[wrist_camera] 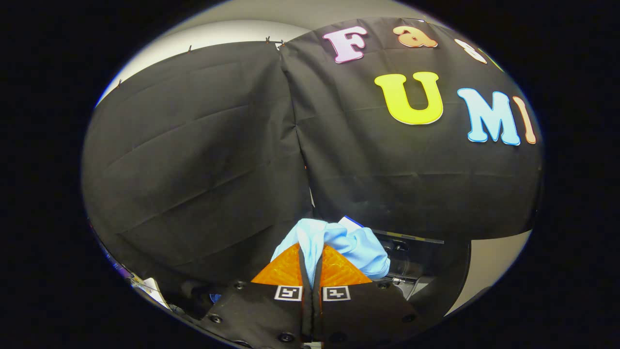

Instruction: Put the clothes into the washing machine and then close the washing machine lid.

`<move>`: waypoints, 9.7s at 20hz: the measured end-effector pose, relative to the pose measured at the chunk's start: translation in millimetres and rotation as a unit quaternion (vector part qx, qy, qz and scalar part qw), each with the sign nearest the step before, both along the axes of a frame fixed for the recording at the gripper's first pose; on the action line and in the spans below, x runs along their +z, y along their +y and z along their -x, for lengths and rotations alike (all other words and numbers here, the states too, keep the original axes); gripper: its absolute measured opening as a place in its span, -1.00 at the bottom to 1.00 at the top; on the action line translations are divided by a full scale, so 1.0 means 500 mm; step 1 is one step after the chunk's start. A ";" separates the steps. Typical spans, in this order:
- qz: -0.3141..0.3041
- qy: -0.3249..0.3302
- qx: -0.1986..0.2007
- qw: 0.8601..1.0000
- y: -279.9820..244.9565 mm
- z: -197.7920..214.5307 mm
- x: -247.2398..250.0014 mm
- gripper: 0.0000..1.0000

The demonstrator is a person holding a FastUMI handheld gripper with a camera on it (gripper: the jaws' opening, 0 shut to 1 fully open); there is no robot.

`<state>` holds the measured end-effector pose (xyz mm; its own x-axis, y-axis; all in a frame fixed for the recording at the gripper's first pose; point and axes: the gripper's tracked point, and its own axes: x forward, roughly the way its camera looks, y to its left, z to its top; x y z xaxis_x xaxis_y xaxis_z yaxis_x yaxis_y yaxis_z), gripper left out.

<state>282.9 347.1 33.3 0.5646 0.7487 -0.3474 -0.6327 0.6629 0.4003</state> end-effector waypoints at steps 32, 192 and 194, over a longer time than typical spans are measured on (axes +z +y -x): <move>0.144 0.114 -0.095 0.978 0.129 -0.061 -0.532 -0.96; -0.016 0.006 -0.080 0.997 -0.377 0.411 -0.194 0.96; -0.021 0.002 -0.103 0.994 -0.487 0.436 -0.208 0.96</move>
